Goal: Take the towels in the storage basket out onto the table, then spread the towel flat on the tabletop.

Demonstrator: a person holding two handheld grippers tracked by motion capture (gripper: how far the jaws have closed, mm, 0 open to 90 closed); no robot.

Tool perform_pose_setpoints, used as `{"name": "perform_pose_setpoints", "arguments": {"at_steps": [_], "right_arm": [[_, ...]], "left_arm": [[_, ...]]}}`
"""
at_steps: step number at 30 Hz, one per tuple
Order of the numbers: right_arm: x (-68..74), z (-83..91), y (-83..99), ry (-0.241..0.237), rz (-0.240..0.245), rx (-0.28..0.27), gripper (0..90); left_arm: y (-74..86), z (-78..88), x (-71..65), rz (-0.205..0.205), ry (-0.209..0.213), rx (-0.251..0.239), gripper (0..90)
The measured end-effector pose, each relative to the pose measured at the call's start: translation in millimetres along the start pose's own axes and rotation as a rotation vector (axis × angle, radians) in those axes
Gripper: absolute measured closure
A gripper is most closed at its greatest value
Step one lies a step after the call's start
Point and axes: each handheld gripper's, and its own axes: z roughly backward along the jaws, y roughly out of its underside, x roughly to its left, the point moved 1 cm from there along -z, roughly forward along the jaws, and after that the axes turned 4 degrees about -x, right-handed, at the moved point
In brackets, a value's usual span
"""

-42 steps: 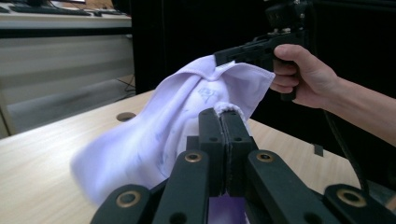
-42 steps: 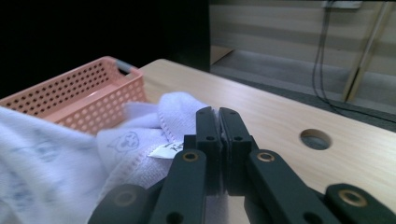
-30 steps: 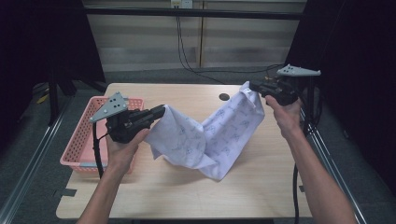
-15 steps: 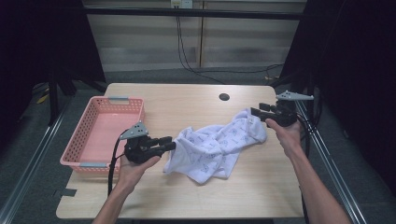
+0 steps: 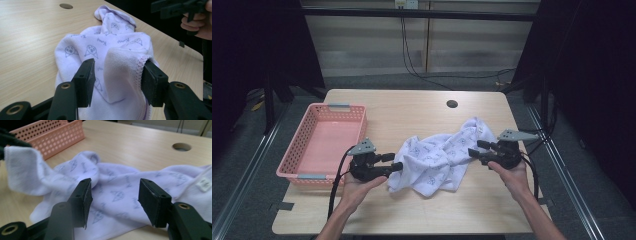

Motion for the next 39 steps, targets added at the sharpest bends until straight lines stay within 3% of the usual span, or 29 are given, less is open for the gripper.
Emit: {"name": "perform_pose_setpoints", "arguments": {"at_steps": [3,4,5,6,8,9,11,14,15,17,20,21,22,23,24,25,26,27,29,31,32,33,34,35,37,38,39], "right_arm": [[23.6,-2.4,14.6,-0.071,-0.002,0.021,43.7],[23.6,-2.4,14.6,-0.071,-0.002,0.021,43.7],[37.0,-4.6,22.9,-0.106,0.018,0.044,46.0],[37.0,-4.6,22.9,-0.106,0.018,0.044,46.0],[48.8,-7.7,28.9,-0.166,0.022,0.068,52.9],[60.1,-12.4,31.9,-0.214,0.045,0.085,60.3],[68.1,-22.1,34.6,-0.241,0.051,0.107,59.7],[71.5,-33.9,38.3,-0.241,0.059,0.135,53.9],[75.1,-49.3,42.4,-0.202,0.073,0.167,43.9],[75.0,-59.2,45.0,-0.182,0.077,0.172,40.1],[73.9,-69.9,49.8,-0.161,0.080,0.184,43.7],[74.0,-72.9,52.1,-0.144,0.094,0.190,53.4],[73.6,-74.0,53.2,-0.132,0.106,0.193,62.2],[68.3,-70.7,53.1,-0.124,0.107,0.199,76.4],[68.3,-70.7,53.1,-0.124,0.107,0.199,76.4],[58.6,-61.9,49.0,-0.119,0.084,0.194,83.7],[58.6,-61.9,49.0,-0.119,0.084,0.194,83.7],[47.8,-53.9,47.0,-0.106,0.074,0.190,85.2],[41.4,-49.7,46.9,-0.093,0.071,0.192,85.6],[22.3,-39.5,49.7,-0.049,0.062,0.203,85.9],[22.3,-39.5,49.7,-0.049,0.062,0.203,85.9],[8.6,-35.7,51.8,-0.009,0.055,0.214,85.9],[8.6,-35.7,51.8,-0.009,0.055,0.214,85.9],[-3.6,-33.5,55.2,0.047,0.059,0.241,85.6],[-7.0,-32.7,56.3,0.057,0.055,0.249,84.7],[-11.3,-30.9,56.6,0.059,0.034,0.246,81.7],[-12.7,-29.8,56.3,0.054,0.044,0.241,78.2]], "left_arm": [[5.4,-6.7,1.1,0.003,0.003,0.019,49.1],[5.4,-6.7,1.1,0.003,0.003,0.019,49.0],[7.5,-9.4,2.4,0.007,0.004,0.024,48.9],[7.5,-9.4,2.4,0.007,0.004,0.024,49.2],[9.2,-11.8,3.0,0.012,0.011,0.024,49.8],[10.8,-14.8,3.0,0.004,0.027,0.039,54.6],[11.9,-17.7,2.9,0.000,0.032,0.050,56.1],[13.1,-22.8,2.8,0.009,0.046,0.057,57.3],[13.3,-23.6,2.2,0.012,0.044,0.060,55.1],[13.8,-23.9,-0.1,0.010,0.050,0.064,53.9],[12.2,-25.4,-4.5,0.001,0.055,0.060,52.4],[11.5,-26.0,-4.7,-0.005,0.056,0.062,52.4],[10.9,-27.0,-5.5,-0.005,0.055,0.063,51.4],[11.8,-29.1,-7.1,-0.012,0.055,0.074,49.8],[11.8,-29.1,-7.1,-0.012,0.055,0.074,49.3],[12.6,-29.6,-8.1,-0.016,0.054,0.081,48.5],[13.2,-29.9,-9.2,-0.018,0.051,0.084,48.5],[14.7,-29.9,-10.5,-0.025,0.052,0.094,47.0],[15.5,-29.8,-11.1,-0.025,0.052,0.098,47.0],[17.6,-28.9,-14.4,-0.044,0.060,0.120,47.8],[17.6,-28.9,-14.4,-0.044,0.060,0.120,47.9],[19.0,-26.5,-17.1,-0.050,0.069,0.134,48.8],[19.0,-26.5,-17.1,-0.050,0.069,0.134,50.7],[21.5,-23.4,-18.0,-0.062,0.063,0.148,51.4],[24.5,-22.1,-17.7,-0.061,0.068,0.156,53.9],[27.2,-22.4,-17.3,-0.061,0.076,0.163,57.6],[30.6,-25.3,-17.8,-0.067,0.092,0.176,60.2]]}}
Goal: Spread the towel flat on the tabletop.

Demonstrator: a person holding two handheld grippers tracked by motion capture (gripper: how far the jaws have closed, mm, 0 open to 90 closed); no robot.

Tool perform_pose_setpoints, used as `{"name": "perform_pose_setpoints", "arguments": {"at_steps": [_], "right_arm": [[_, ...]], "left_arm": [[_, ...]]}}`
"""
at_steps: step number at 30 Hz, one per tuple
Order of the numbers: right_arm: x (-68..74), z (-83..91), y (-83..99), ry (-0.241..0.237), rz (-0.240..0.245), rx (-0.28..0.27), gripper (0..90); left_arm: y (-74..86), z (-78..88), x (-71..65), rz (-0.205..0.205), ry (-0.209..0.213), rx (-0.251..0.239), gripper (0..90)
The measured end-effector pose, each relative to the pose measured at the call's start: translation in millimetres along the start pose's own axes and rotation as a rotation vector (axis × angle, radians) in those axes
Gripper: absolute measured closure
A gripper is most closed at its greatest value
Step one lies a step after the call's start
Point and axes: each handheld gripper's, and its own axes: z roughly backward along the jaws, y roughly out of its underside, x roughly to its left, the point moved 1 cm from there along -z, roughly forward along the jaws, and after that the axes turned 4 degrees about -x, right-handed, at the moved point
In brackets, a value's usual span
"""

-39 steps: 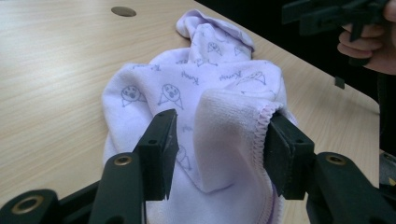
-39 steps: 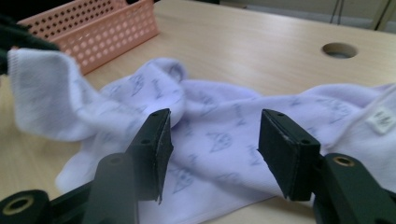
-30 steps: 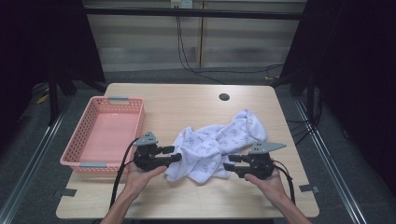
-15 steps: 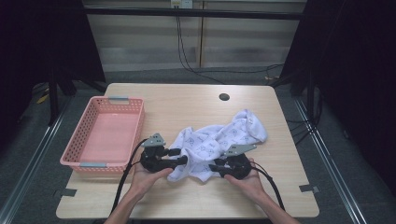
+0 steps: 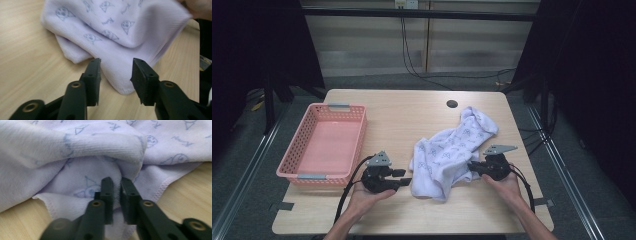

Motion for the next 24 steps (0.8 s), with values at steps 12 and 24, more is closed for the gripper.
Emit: {"name": "perform_pose_setpoints", "arguments": {"at_steps": [12,24], "right_arm": [[21.5,45.0,15.3,0.023,-0.037,-0.084,52.7],[58.7,34.9,23.0,-0.151,0.042,-0.069,55.7]], "left_arm": [[8.0,-42.8,-20.3,-0.111,0.047,0.154,54.2],[1.8,-21.9,-13.3,-0.055,0.075,0.052,87.1]]}}
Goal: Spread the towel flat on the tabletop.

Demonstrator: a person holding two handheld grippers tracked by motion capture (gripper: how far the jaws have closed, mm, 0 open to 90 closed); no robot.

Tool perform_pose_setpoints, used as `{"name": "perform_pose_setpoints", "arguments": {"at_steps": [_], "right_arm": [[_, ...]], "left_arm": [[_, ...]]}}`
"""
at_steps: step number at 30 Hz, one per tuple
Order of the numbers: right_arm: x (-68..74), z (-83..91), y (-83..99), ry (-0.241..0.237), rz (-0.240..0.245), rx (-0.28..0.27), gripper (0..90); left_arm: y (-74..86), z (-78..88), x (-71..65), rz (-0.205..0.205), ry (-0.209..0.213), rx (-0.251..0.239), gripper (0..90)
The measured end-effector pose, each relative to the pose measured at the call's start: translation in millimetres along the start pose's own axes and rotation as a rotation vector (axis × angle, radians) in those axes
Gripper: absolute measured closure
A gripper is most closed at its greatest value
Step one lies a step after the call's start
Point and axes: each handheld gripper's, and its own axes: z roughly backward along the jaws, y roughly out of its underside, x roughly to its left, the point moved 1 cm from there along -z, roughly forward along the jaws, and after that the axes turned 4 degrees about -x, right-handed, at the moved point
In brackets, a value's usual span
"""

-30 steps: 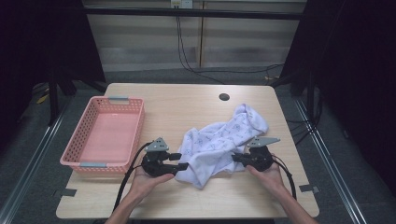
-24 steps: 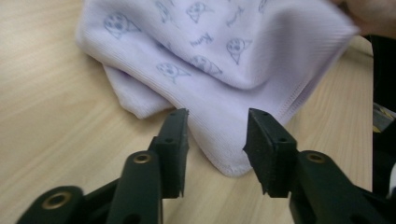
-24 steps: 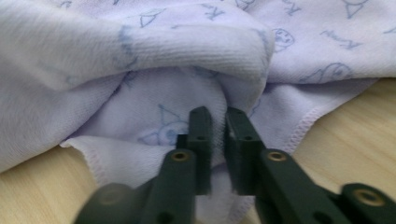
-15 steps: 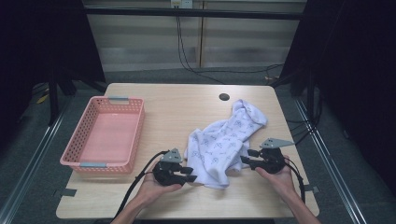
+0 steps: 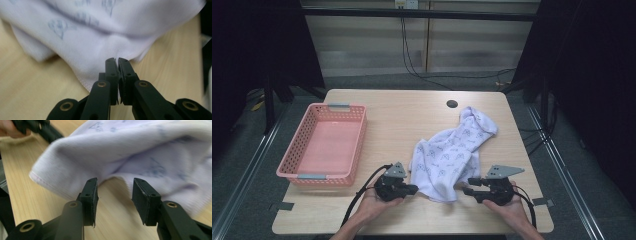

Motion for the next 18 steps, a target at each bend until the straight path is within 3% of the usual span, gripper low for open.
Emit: {"name": "perform_pose_setpoints", "arguments": {"at_steps": [2,5,8,9,12,13,15,18], "right_arm": [[5.1,-7.9,-3.7,-0.022,0.021,-0.001,56.4],[12.1,-17.4,-10.8,-0.037,0.037,-0.006,57.8],[15.0,-25.9,-16.5,-0.049,0.049,-0.011,57.6],[15.9,-31.1,-19.6,-0.058,0.053,-0.015,57.2],[18.0,-42.9,-24.4,-0.073,0.058,-0.010,56.7],[18.0,-42.9,-24.4,-0.073,0.058,-0.010,56.7],[22.6,-55.6,-27.5,-0.095,0.069,0.000,56.8],[26.5,-64.1,-27.9,-0.114,0.073,0.007,56.9]], "left_arm": [[-9.3,13.1,2.8,0.030,0.006,-0.101,87.2],[-21.1,36.2,9.6,0.044,-0.044,-0.209,87.3],[-23.9,53.7,17.0,0.046,-0.097,-0.247,87.3],[-22.8,62.8,21.9,0.064,-0.115,-0.272,87.3],[-21.2,70.7,27.2,0.072,-0.145,-0.284,87.3],[-19.7,76.5,31.2,0.095,-0.169,-0.310,87.3],[-18.0,84.4,36.7,0.118,-0.177,-0.340,87.3],[-14.8,92.2,41.7,0.118,-0.214,-0.334,87.3]]}}
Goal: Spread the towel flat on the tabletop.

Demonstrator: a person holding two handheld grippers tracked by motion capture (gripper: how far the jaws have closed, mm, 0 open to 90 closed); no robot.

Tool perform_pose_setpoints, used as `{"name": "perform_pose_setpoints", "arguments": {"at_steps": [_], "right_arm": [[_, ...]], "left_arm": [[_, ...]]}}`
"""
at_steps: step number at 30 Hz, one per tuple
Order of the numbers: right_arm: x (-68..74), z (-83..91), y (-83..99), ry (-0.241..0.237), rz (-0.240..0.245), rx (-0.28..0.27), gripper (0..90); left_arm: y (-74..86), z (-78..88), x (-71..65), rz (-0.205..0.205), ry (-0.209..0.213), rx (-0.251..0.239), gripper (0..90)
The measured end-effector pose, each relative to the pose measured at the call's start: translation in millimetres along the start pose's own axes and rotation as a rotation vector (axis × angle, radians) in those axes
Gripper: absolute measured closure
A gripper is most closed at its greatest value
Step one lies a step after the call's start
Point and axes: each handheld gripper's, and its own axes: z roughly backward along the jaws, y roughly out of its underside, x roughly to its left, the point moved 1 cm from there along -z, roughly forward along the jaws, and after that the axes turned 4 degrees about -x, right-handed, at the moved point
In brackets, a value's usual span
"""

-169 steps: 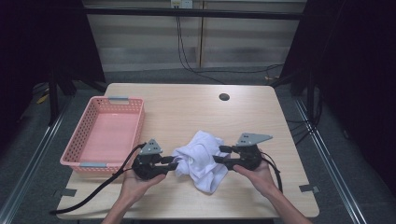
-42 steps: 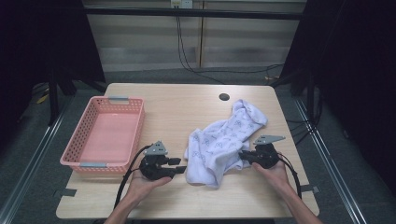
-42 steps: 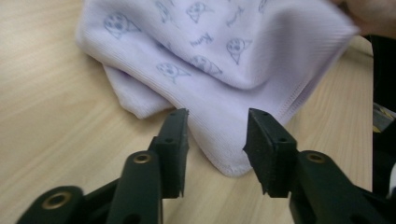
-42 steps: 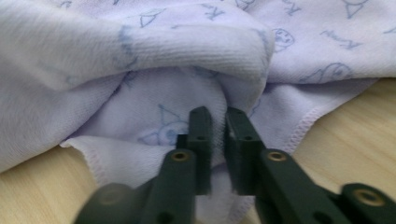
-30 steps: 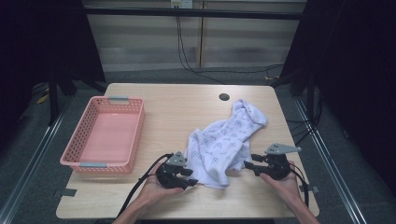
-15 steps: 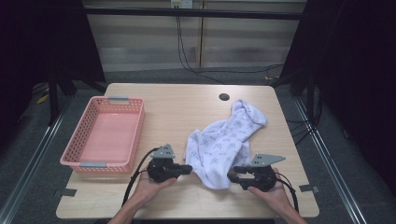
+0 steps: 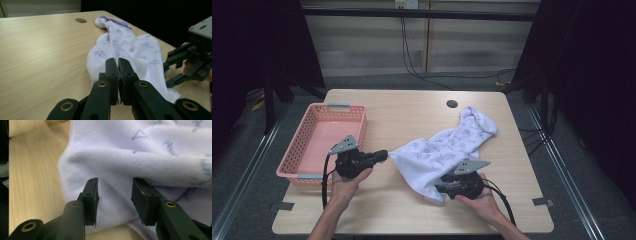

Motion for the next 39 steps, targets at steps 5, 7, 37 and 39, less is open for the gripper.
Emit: {"name": "perform_pose_setpoints", "arguments": {"at_steps": [5,7,37,39], "right_arm": [[4.6,1.1,1.9,-0.028,0.002,0.004,53.4],[6.6,1.5,5.6,-0.029,0.010,0.012,49.3],[-96.6,75.7,-2.0,0.210,-0.132,-0.005,82.6],[-108.1,61.1,4.6,0.224,-0.162,-0.012,74.4]], "left_arm": [[6.0,7.1,8.8,0.019,-0.025,0.013,87.3],[7.7,7.3,9.0,0.014,-0.025,0.020,87.2],[0.0,-61.2,3.7,0.054,0.068,0.091,87.4],[3.5,-67.8,8.4,0.071,0.054,0.104,87.4]]}}
